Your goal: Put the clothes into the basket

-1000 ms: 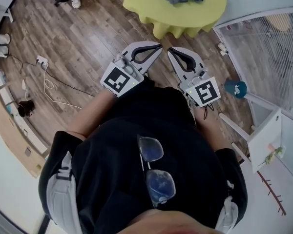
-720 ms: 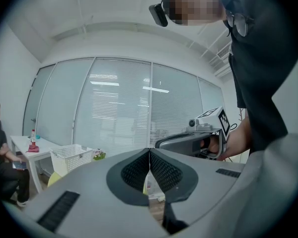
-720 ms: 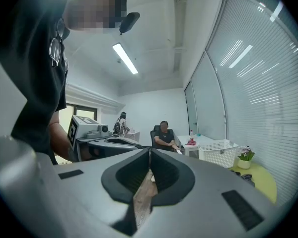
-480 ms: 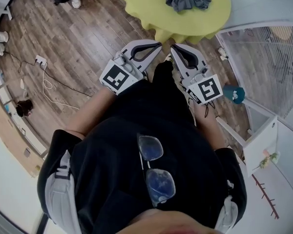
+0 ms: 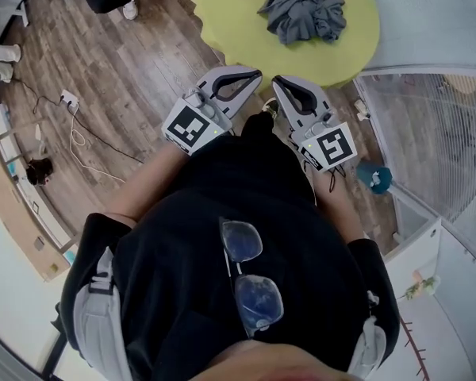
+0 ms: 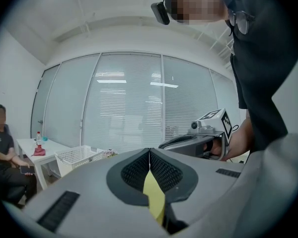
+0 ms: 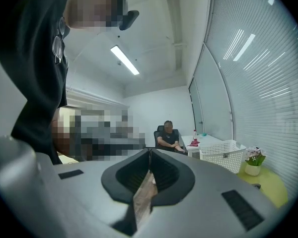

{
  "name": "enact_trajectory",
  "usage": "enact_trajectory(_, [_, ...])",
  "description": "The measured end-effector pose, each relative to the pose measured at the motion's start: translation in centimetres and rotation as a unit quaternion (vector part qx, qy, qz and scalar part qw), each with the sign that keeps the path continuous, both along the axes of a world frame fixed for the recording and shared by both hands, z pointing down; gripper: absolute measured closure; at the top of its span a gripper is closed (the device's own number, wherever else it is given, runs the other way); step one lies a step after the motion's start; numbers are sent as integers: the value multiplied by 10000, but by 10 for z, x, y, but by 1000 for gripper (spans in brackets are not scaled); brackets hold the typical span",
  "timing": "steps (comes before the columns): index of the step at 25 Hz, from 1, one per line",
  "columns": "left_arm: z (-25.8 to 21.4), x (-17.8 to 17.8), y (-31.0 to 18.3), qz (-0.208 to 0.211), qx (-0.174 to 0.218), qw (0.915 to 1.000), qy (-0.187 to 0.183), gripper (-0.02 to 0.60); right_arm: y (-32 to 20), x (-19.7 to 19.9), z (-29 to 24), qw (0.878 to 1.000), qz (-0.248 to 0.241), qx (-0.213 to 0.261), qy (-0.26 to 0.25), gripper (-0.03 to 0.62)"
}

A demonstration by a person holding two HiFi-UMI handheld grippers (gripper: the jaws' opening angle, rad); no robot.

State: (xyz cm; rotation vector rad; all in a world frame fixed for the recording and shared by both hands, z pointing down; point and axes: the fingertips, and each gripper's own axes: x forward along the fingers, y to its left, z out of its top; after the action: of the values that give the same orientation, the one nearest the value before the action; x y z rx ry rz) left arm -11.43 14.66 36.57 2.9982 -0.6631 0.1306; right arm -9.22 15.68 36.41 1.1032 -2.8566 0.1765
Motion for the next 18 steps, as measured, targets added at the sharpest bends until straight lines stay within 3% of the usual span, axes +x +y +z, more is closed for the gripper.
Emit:
enact_trajectory(6, [-1,37,-52,-159,-63,9998,-59,571,-52,33,2,9997,-218,-51,-23,563])
enact_trajectory(11, [3,73,-89,-161,-27,9991,-401,571,-91,72,4,9995,-303,-49,-4,563])
enact_trajectory(18, [7,119,-132,-341,-87,9987,-368,571,-133,121,11,9991,-423,-80,21,563])
